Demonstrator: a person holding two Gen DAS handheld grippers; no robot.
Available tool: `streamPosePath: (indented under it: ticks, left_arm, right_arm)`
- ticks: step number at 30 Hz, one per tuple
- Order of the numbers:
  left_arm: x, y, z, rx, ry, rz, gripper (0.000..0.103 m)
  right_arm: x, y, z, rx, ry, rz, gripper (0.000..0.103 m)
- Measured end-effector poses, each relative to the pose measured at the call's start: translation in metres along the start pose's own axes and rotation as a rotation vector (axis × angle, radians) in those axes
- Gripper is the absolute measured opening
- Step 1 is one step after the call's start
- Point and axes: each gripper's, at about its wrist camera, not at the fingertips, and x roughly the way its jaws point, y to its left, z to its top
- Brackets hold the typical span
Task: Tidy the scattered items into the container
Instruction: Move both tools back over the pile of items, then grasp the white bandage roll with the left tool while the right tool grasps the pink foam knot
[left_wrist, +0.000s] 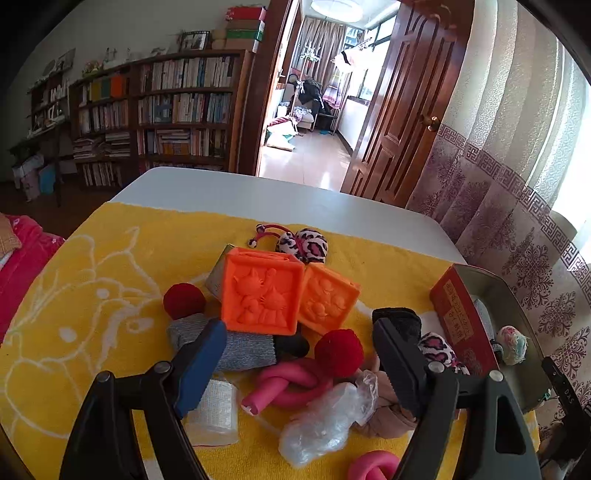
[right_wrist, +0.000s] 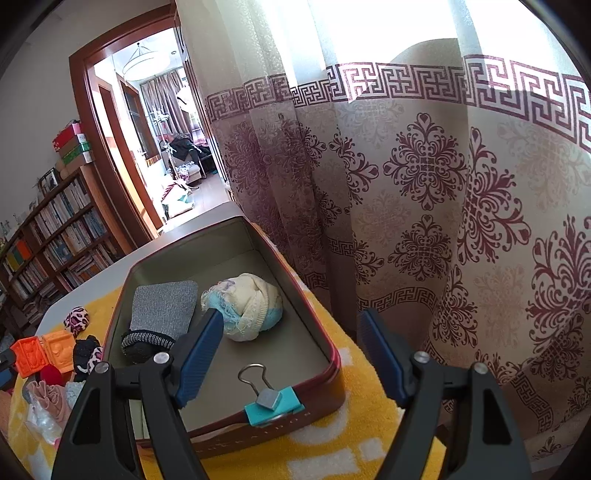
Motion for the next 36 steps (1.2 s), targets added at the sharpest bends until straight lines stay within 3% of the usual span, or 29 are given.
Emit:
streamPosePath:
  ticks: [6,13,18,28,29,33,34,36]
  left_arm:
    - [-0.010,0.033,-0.012,0.001,0.009,0.049,0.083]
    - [-0.006,0.064,-0.031,-0.044,0.057,0.066,0.083]
    - [-0.005,0.062,-0.041,0.003,0.068,0.067,0.083]
    - [0.014,0.053,-0.053,0.090,0.112,0.039,0.082]
    - [0.016,0.053,-0.053,0.092,0.117,0.032,0.079]
    - [0.031,0.059,-0.056,0.076,0.195,-0.020,0.044]
    - [0.031,0.060,-0.056,0.073,0.191,-0.011,0.039]
    - [0.030,0.061,-0.056,0.074,0.191,-0.013,0.039]
  right_arm:
    - [-0.024,0.016,0.002,-0.019,0.019,0.060,0.080]
    - [-0.071,0.079,-0.026,-0.146,0.056,0.276,0.080]
    - [-0.079,0.127,-0.060,-0.268,0.136,0.395,0.080]
    - [-0.072,0.171,-0.104,-0.382,0.242,0.454,0.080]
    - [-0.072,0.172,-0.106,-0.388,0.244,0.452,0.080]
    - [-0.072,0.176,-0.110,-0.402,0.258,0.458,0.080]
    - [-0.071,0.177,-0.112,-0.404,0.263,0.461,0.080]
    - [-0.069,0.179,-0.114,-0.412,0.273,0.467,0.080]
